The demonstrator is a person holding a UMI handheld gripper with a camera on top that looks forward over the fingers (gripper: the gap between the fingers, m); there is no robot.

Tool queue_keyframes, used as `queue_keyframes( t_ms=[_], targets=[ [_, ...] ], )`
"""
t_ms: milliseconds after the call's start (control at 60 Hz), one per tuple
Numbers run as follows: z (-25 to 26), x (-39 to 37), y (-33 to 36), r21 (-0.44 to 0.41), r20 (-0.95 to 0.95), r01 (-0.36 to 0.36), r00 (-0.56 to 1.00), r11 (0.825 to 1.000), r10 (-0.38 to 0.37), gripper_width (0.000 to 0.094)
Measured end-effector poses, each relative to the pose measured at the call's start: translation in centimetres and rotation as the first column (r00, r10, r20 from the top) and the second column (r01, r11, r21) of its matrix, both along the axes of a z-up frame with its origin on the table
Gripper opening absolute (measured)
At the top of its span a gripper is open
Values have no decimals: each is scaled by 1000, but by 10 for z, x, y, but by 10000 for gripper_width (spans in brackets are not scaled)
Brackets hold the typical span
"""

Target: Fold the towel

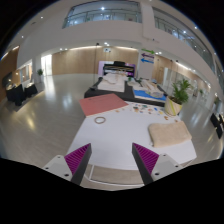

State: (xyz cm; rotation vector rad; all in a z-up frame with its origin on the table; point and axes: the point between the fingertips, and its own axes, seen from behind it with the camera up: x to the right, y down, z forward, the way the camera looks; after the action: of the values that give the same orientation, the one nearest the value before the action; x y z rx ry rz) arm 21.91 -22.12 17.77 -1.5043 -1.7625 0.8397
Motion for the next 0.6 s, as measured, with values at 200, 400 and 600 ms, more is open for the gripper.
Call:
queue_keyframes(
  t_ms=[200, 400, 600],
  targets=[
    [-21, -23, 112, 62, -1, 130, 991, 990, -130, 856],
    [-56, -62, 187, 78, 13, 162, 986, 984, -163, 852],
    [-97, -127, 235, 94, 18, 151, 988, 984, -153, 852]
  ],
)
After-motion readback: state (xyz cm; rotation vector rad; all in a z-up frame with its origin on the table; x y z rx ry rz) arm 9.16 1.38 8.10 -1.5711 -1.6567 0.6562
